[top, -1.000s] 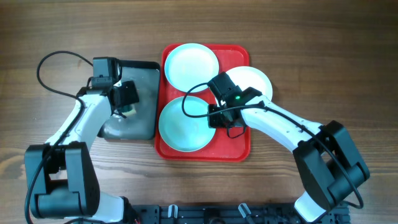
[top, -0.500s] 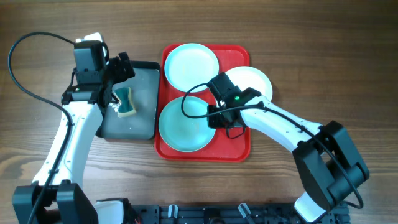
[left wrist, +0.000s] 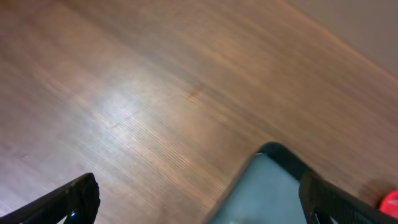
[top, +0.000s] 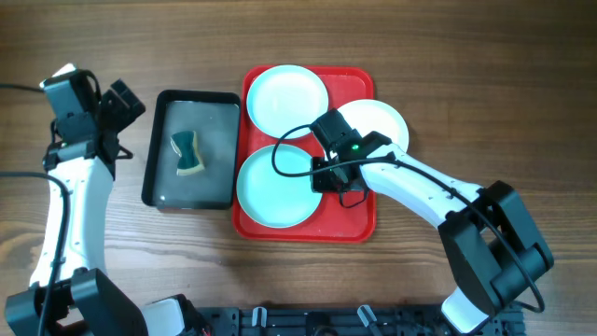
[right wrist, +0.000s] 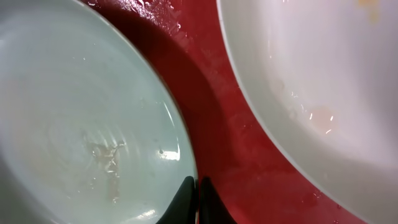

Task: Clean dirty plates on tray and stack at the side
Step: 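Release the sponge and raise the left gripper away, then lift the lower light-blue plate off the tray with the right gripper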

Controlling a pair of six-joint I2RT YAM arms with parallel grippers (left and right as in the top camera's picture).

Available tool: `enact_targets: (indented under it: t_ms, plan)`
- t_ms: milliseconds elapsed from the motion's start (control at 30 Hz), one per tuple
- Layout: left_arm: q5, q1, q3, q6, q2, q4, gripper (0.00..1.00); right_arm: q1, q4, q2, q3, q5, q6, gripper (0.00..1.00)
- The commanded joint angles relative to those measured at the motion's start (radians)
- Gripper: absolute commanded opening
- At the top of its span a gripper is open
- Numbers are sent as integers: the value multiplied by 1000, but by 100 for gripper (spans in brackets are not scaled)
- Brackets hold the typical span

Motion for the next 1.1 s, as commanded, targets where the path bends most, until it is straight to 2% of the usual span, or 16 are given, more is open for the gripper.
enact_targets:
  t_ms: [0, 33, 67, 133, 167, 233, 267, 300, 367, 400, 533, 733, 967, 1067]
  plan:
    - [13, 7, 19, -13, -10, -30, 100, 6, 4, 13, 0, -10, 5, 4]
    - [13, 6, 19, -13, -10, -33, 100, 6, 3, 12, 3, -10, 4, 5]
    - [13, 6, 19, -13, -10, -33, 100, 3, -3, 12, 10, -10, -3, 12]
    - [13, 6, 19, -13, -10, -33, 100, -2, -7, 12, 14, -10, -4, 33]
    - [13, 6, 19, -13, -10, -33, 100, -3, -8, 12, 14, -10, -3, 38]
    - [13, 6, 19, -13, -10, -33, 100, -3, -9, 14, 13, -9, -2, 41]
    - [13, 6, 19, -13, -10, -33, 100, -2, -7, 19, 13, -10, 0, 41]
    - [13, 6, 19, -13, -10, -33, 100, 0, -5, 28, 13, -10, 10, 33]
    - [13, 6, 19, -13, -10, -33, 100, 4, -7, 38, 13, -9, 24, 12]
    - [13, 6, 19, -13, -10, -33, 100, 4, -7, 38, 13, -9, 23, 5]
    - [13, 6, 19, -13, -10, -33, 100, 1, -44, 19, 35, -5, 20, 4]
    - [13, 6, 19, -13, -10, -33, 100, -4, -218, -74, 150, 63, -35, 4]
    - [13, 6, 19, -13, -10, -33, 100, -3, -300, -129, 252, 59, -60, 4]
    - [13, 6, 19, -13, -10, -33, 100, -3, -275, -129, 282, 59, -65, 4]
